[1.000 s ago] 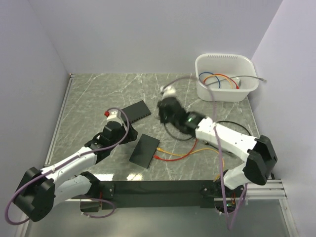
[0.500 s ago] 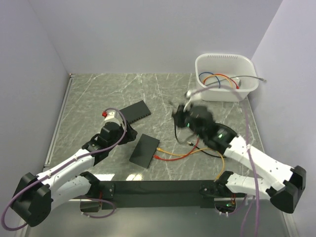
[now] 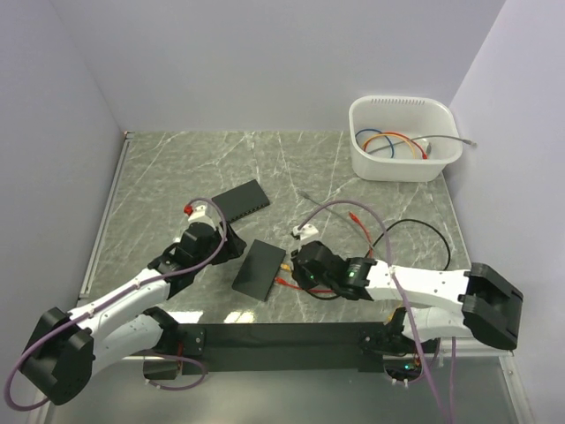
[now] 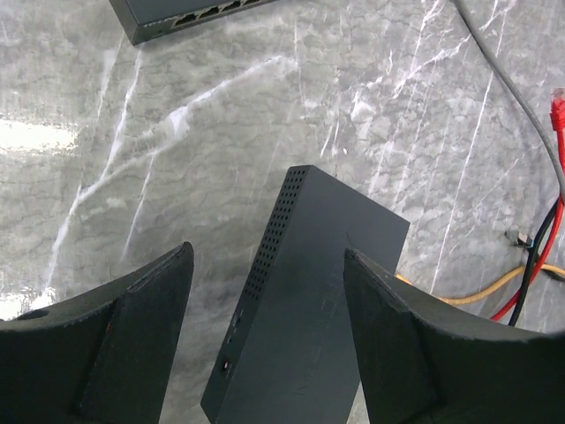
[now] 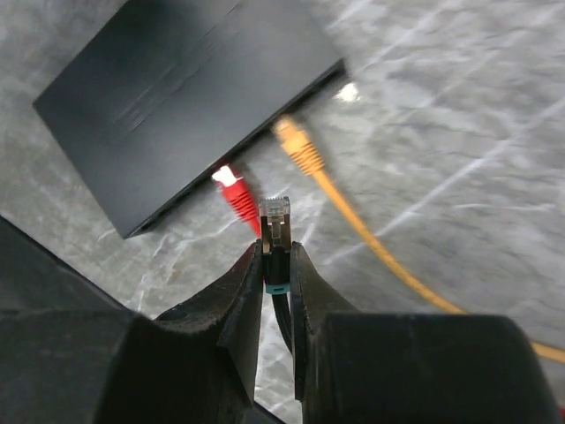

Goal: Insert the plug into the switch port

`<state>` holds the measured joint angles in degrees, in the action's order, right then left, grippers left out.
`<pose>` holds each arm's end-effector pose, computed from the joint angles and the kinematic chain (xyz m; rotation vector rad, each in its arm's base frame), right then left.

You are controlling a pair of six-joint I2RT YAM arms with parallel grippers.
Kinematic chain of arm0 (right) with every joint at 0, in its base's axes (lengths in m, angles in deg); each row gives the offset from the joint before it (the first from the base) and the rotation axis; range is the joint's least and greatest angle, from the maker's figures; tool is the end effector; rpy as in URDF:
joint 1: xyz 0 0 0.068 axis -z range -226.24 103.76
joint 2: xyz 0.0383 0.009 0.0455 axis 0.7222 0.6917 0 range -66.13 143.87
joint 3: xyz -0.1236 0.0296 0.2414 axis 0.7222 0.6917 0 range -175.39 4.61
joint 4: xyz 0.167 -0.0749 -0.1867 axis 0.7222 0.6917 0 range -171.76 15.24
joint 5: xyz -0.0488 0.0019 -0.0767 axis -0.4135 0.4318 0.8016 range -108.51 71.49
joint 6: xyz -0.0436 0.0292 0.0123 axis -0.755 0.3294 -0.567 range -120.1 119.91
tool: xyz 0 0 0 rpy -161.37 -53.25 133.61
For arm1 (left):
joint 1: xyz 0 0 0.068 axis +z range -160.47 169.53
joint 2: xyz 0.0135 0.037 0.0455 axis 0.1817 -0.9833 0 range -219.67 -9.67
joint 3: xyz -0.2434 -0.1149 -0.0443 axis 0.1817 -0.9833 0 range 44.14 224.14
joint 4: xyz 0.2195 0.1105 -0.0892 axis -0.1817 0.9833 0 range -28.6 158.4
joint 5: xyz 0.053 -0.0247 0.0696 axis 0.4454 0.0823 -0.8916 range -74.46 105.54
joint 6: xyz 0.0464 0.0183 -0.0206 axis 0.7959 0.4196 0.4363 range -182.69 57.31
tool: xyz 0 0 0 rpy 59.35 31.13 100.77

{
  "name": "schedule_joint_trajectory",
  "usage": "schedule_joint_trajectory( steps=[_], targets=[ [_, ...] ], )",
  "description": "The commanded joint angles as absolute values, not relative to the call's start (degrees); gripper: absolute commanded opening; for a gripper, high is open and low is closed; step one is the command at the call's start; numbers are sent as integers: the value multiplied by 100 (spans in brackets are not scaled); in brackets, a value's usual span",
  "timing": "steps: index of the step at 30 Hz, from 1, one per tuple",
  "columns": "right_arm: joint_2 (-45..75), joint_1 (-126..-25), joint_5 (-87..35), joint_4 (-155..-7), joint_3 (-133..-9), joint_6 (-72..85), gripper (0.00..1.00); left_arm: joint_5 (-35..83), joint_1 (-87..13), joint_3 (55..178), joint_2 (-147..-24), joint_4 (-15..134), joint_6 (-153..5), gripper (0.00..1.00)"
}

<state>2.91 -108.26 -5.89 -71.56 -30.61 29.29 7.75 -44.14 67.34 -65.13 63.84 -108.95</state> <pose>0.1198 0.2089 0.1980 -0.5610 2.3131 0.5385 0.1686 -0.1065 0.1887 -0.3256 2.2202 -0.6375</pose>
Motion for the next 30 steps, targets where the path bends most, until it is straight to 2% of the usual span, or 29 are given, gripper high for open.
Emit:
schedule_joint_trajectory(
  steps=[1,9,22,23,24,26,27,30],
  targets=[
    [619,-11118,-533,-7569,-3037,3154,0,878,-4431,6673,-6372,6193,-10980,75],
    [1376,-11918,-85,-7421,-3476,3304,0,974,-4448,6462,-6442,5973,-11085,75],
    [2360,-12016,-50,-7157,-4171,3102,0,1036,-4580,6365,-6653,5648,-11147,74],
    [2396,-12024,-32,-7139,-4214,3102,2,1036,-4598,6365,-6662,5639,-11138,74],
    [2413,-12024,-32,-7130,-4241,3111,9,1027,-4607,6382,-6706,5639,-11129,74],
    [2431,-12033,-32,-7156,-4198,3146,17,1018,-4633,6409,-6741,5639,-11112,74],
    [2440,-12042,-6,-7174,-4171,3181,25,1018,-4633,6409,-6750,5630,-11111,74],
    [2317,-12094,47,-7270,-3988,3277,29,992,-4659,6409,-6750,5630,-11111,74]
  ],
)
